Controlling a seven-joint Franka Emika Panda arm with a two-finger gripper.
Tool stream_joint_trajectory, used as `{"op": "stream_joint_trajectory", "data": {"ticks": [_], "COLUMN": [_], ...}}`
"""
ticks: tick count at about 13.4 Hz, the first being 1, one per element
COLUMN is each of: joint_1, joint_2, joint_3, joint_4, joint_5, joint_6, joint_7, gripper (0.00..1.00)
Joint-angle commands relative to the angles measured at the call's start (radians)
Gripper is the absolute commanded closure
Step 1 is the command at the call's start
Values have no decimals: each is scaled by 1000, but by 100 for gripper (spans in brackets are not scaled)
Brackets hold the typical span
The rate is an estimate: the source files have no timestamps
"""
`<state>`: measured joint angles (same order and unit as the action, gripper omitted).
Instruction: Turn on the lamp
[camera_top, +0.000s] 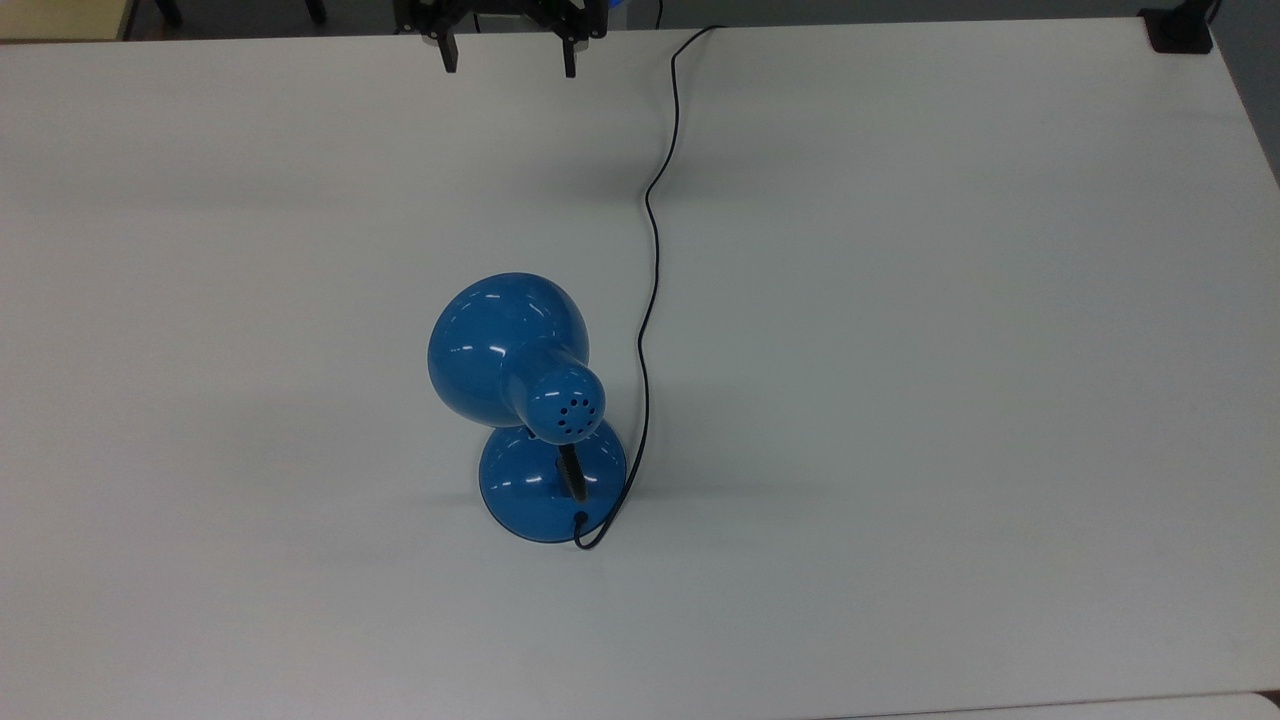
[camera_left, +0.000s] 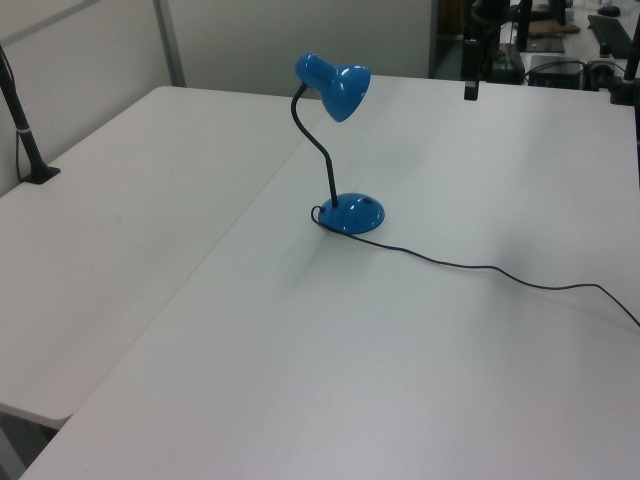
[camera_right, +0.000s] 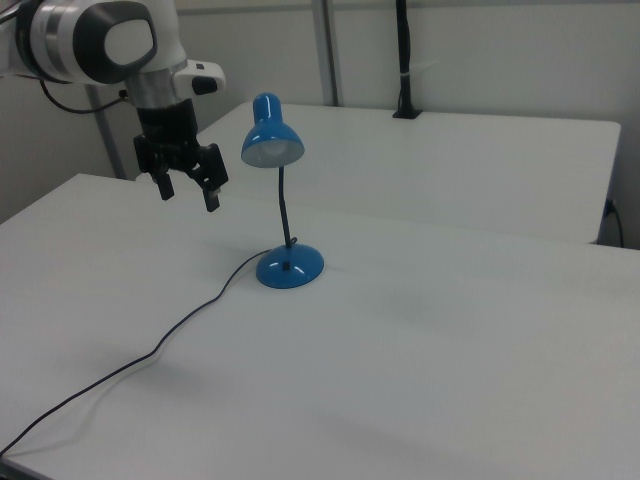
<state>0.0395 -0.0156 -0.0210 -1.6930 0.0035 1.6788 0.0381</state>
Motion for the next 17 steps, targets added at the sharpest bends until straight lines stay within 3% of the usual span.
{"op": "stream_joint_trajectory", "data": {"ticks": [1, 7, 11, 15, 16, 17], "joint_1": [-20, -24, -38, -52, -52, -55], "joint_2": [-12, -12, -9, 16, 23, 34], "joint_3": [16, 16, 15, 18, 19, 19], "joint_4": [-7, -8, -33, -69, -79, -109], "joint_5": [6, 6, 6, -8, -7, -5], "joint_6": [-19, -17, -25, -8, 16, 79], "joint_7": [-29, -65, -393, -415, -420, -419], "gripper": [0, 0, 0, 0, 3, 22]}}
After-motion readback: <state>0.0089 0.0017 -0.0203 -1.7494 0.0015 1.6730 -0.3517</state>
